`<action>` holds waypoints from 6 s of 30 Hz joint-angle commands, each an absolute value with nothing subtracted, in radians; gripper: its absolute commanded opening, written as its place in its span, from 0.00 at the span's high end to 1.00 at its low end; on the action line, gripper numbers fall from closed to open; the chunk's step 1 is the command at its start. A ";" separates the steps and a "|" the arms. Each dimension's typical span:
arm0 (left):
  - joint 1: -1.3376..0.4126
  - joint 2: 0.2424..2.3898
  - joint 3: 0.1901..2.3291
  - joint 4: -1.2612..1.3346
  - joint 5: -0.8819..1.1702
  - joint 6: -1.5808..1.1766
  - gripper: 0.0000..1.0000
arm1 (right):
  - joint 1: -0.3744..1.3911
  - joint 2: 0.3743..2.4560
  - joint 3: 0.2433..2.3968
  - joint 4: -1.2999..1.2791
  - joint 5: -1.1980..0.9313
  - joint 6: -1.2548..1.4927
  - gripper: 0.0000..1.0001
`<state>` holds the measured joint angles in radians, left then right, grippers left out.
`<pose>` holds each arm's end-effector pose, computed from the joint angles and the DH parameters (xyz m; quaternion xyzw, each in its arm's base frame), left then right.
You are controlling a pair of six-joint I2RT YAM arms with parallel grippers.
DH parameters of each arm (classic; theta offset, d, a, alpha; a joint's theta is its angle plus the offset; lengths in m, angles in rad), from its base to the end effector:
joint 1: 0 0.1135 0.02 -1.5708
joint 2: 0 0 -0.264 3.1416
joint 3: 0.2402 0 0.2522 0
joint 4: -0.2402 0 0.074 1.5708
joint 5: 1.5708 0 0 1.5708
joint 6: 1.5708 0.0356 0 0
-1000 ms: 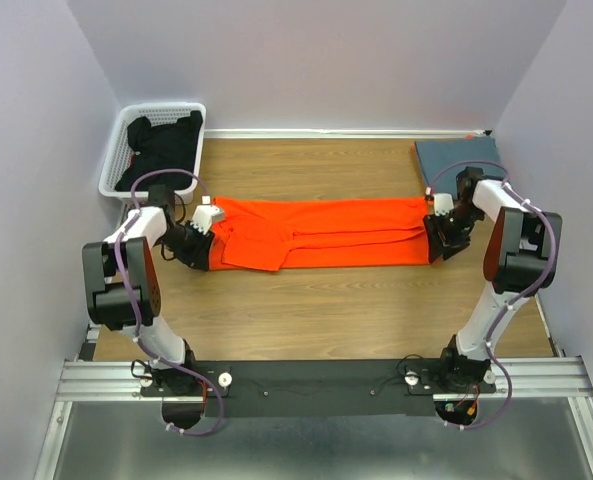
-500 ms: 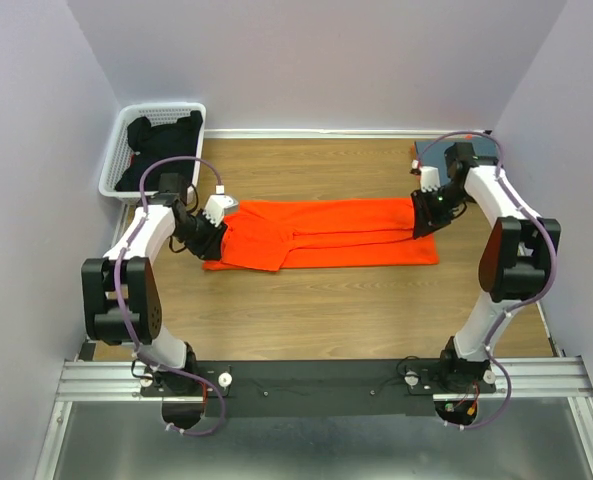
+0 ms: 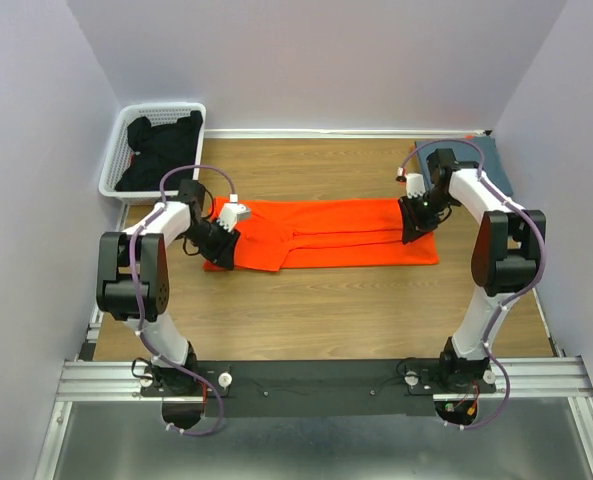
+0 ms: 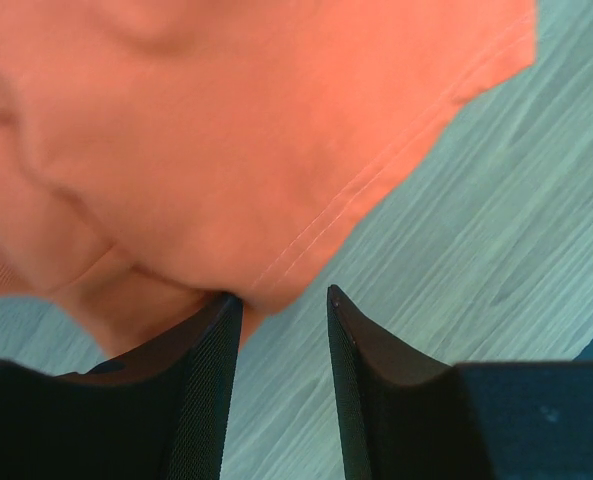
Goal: Fold and stack the t-shirts
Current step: Fold the tshirt
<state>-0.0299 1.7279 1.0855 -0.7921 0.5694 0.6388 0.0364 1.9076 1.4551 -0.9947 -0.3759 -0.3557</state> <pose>0.3068 -0.0284 0.1725 0.3323 0.8982 -0.2477 0.1464 0.3663 0.0264 0.2032 -0.2023 0.9595 0.1745 0.0895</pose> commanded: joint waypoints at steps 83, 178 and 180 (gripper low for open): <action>-0.617 1.562 0.963 -0.445 0.038 0.772 0.58 | 0.034 1.945 1.376 -0.939 -0.290 -0.353 0.67; -0.170 1.825 1.344 -0.574 0.396 0.447 0.54 | 0.031 2.108 1.744 -0.945 -0.261 -0.345 0.75; -0.189 1.865 1.350 -0.568 0.374 0.433 0.54 | 0.031 2.140 1.755 -0.943 -0.253 -0.348 0.75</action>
<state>-0.1516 1.8057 1.3323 -0.6159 0.3752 0.5014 0.0254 2.0686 1.7256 -0.9192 -0.2340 -0.3645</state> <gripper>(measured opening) 0.462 0.254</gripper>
